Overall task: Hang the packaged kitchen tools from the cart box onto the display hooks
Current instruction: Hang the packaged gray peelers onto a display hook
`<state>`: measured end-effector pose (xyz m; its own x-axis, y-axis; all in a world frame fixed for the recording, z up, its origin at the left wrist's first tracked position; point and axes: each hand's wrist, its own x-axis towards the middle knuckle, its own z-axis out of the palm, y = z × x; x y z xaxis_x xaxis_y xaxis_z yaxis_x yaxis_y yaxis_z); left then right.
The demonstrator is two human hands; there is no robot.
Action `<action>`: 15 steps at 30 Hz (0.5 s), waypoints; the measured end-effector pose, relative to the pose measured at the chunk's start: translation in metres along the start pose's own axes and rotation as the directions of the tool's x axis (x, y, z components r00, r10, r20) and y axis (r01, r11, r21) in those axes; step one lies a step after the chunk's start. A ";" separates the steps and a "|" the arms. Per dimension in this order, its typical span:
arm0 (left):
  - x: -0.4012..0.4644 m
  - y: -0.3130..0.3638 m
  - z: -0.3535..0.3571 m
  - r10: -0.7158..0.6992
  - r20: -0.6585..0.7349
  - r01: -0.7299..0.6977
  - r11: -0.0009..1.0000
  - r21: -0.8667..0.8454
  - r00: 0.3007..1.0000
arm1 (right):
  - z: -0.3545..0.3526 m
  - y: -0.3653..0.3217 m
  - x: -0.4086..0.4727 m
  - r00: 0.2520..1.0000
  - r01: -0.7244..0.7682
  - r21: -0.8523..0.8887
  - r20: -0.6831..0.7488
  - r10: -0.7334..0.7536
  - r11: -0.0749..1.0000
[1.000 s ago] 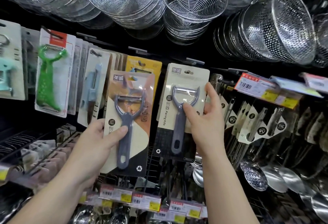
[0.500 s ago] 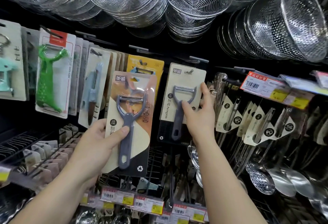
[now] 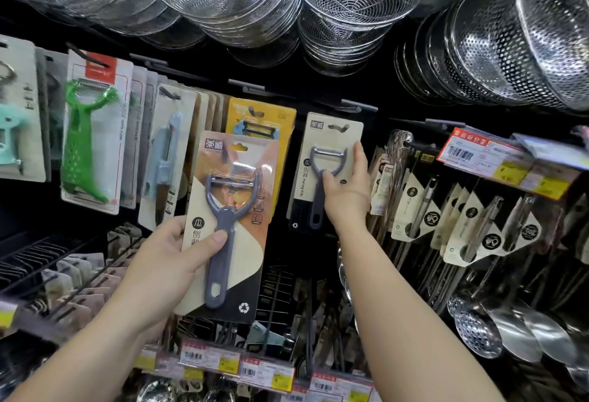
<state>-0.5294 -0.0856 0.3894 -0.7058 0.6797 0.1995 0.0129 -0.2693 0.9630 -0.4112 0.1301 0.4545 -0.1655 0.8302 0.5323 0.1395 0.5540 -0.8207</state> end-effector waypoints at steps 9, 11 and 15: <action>0.001 -0.004 0.007 -0.012 0.045 0.012 1.000 0.008 0.999 | -0.005 -0.004 -0.032 0.996 0.079 -0.062 0.037 -0.076 0.995; 0.001 -0.006 0.011 -0.017 0.049 0.017 1.000 0.002 0.999 | -0.011 -0.010 -0.055 0.987 0.154 -0.021 0.043 -0.153 0.988; -0.004 -0.008 0.026 -0.033 0.086 0.035 0.999 -0.025 0.996 | -0.025 -0.027 -0.097 0.948 0.181 0.115 0.245 -0.204 0.977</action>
<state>-0.5080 -0.0683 0.3861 -0.6427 0.7440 0.1828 -0.0296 -0.2626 0.9644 -0.3740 0.0362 0.4302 -0.4246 0.6584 0.6215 -0.0061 0.6843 -0.7292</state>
